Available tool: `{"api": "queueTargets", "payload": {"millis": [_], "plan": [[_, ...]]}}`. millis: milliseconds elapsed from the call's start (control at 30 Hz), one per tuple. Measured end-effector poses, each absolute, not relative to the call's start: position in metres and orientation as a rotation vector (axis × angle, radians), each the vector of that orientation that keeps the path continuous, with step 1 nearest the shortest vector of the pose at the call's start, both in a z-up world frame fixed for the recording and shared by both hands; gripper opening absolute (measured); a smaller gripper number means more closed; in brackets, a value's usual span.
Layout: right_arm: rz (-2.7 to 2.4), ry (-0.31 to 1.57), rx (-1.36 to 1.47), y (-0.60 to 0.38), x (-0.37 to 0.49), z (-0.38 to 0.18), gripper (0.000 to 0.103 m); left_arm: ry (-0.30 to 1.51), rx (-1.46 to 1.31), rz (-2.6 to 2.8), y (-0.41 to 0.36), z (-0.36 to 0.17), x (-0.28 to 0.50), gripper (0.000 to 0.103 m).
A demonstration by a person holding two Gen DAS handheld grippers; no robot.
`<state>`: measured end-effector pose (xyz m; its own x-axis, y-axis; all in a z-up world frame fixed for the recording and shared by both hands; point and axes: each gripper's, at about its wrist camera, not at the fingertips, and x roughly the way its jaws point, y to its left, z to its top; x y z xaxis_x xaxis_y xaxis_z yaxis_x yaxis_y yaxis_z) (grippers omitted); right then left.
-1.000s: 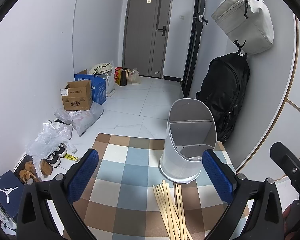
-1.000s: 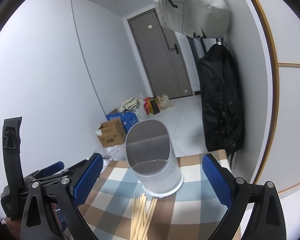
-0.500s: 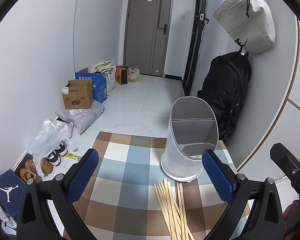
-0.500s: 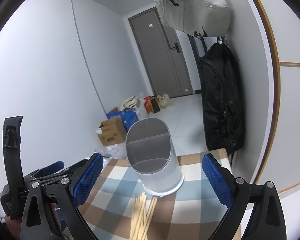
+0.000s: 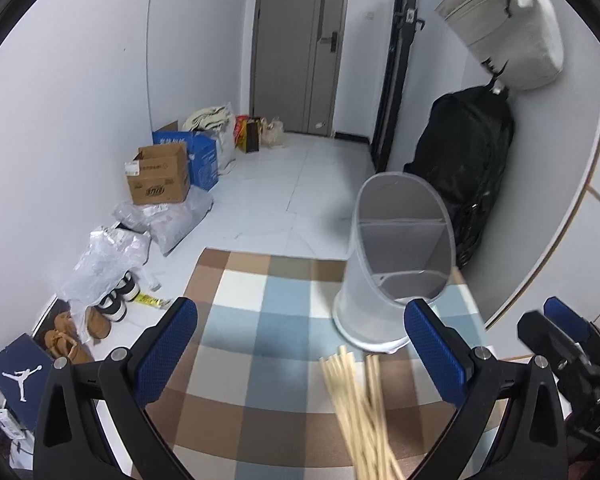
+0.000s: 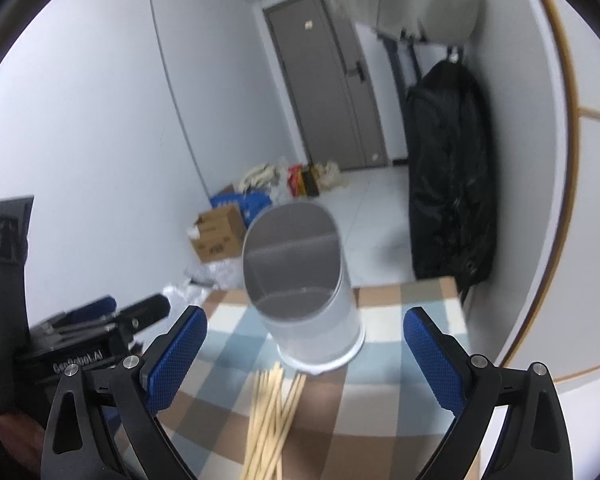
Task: Organize utensils
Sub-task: 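Lower the right tool to the wooden chopstick pile and grasp one chopstick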
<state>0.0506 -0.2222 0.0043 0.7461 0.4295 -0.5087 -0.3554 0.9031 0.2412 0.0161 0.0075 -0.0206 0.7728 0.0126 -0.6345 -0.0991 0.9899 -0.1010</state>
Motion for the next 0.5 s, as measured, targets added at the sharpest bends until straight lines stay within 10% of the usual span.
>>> {"api": "queueTargets", "payload": {"millis": [500], "plan": [[0.479,1.023,0.130,-0.188,0.101,-0.085,0.056,0.892,-0.189,0.145,0.046,-0.059,0.037,0.101]]}}
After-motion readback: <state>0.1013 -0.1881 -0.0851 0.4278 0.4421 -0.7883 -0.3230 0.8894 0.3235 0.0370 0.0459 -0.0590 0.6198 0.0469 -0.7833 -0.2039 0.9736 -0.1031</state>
